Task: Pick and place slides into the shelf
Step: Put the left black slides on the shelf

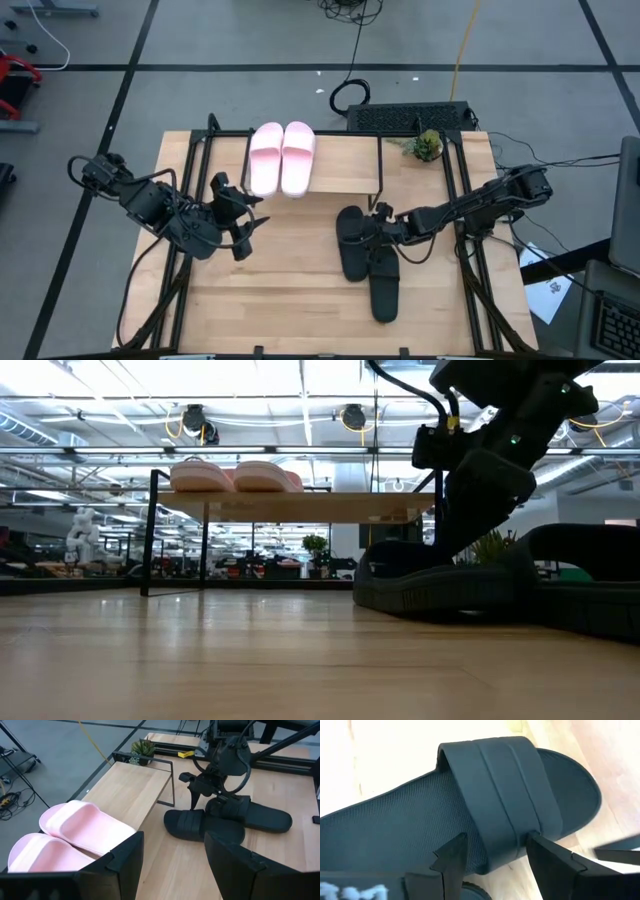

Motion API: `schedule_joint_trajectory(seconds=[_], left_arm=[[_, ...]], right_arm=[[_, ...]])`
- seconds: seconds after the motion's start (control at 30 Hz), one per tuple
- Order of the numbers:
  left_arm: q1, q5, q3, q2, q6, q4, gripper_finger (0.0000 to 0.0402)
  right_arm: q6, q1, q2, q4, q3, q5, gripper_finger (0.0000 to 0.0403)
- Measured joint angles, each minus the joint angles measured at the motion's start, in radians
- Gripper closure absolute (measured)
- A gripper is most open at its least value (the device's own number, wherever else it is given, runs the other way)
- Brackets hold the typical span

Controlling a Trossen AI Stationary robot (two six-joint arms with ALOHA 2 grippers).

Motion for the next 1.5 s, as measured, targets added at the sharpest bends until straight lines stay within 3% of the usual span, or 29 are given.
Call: schedule_joint_trajectory(seconds=[0.33,0.97,1.1,1.3,1.5], left_arm=[[0.000,0.004,0.000,0.000,0.009,-0.011,0.0190],[0.000,0.011,0.000,0.000,0.006,-0.026,0.0190],[0.000,0.011,0.000,0.000,0.001,-0.026,0.0190],[0.000,0.011,0.000,0.000,-0.001,-0.025,0.0190],[0.000,0.012,0.000,0.000,-0.015,-0.024,0.0190]], right_arm=[[0.001,-0.001,0.002,-0.020,-0.001,0.082,0.0225],[0.064,0.000,0.002,-0.043,-0.001,0.136,0.0394],[0.106,0.005,0.002,-0.017,-0.003,0.135,0.0397],[0.165,0.031,-0.005,0.237,0.001,0.077,0.0399],[0.212,0.060,-0.007,0.275,0.134,0.100,0.0401]])
